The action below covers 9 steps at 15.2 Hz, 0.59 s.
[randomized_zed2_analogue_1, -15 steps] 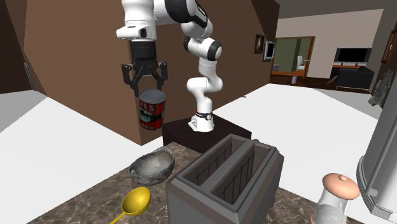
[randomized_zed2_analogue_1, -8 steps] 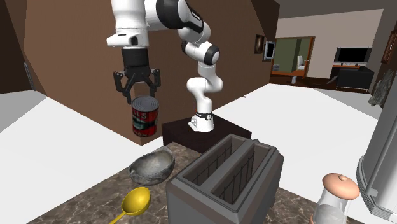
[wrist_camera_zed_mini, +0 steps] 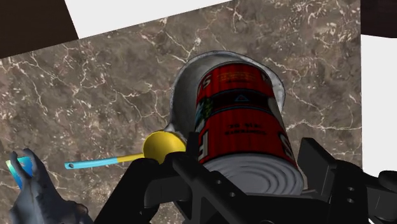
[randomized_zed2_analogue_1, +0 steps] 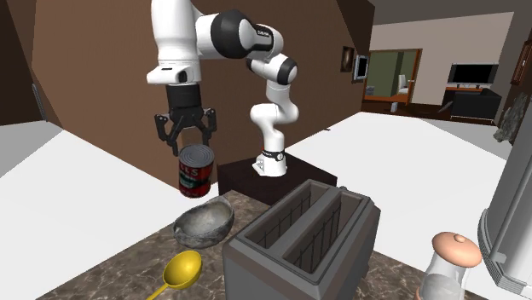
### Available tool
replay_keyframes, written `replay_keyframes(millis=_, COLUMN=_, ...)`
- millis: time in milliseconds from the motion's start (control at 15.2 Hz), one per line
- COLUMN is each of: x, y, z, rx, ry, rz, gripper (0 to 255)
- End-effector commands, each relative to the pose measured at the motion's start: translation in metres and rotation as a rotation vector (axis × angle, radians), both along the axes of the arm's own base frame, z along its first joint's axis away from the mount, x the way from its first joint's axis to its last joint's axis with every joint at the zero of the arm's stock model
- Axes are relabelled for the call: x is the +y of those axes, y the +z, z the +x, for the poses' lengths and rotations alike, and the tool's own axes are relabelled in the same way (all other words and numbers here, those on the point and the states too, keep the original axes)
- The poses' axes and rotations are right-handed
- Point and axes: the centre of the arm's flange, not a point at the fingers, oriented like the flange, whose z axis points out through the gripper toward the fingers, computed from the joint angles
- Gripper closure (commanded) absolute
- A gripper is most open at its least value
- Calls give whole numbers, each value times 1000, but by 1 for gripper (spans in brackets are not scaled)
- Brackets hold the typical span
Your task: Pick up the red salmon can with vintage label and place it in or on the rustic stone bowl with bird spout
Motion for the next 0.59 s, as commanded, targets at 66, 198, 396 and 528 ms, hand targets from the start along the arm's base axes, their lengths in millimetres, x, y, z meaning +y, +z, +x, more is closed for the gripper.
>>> replay_keyframes(millis=66, x=0, y=-15, z=-1, rx=-1, ry=0, rz=-1, gripper=255)
replay_keyframes(millis=198, x=0, y=-26, z=-1, rx=-1, ry=0, rz=-1, gripper=255)
replay_keyframes(millis=396, x=0, y=-42, z=-1, rx=-1, ry=0, rz=-1, gripper=255)
replay_keyframes(millis=528, x=0, y=-57, z=-1, rx=-1, ry=0, rz=-1, gripper=255)
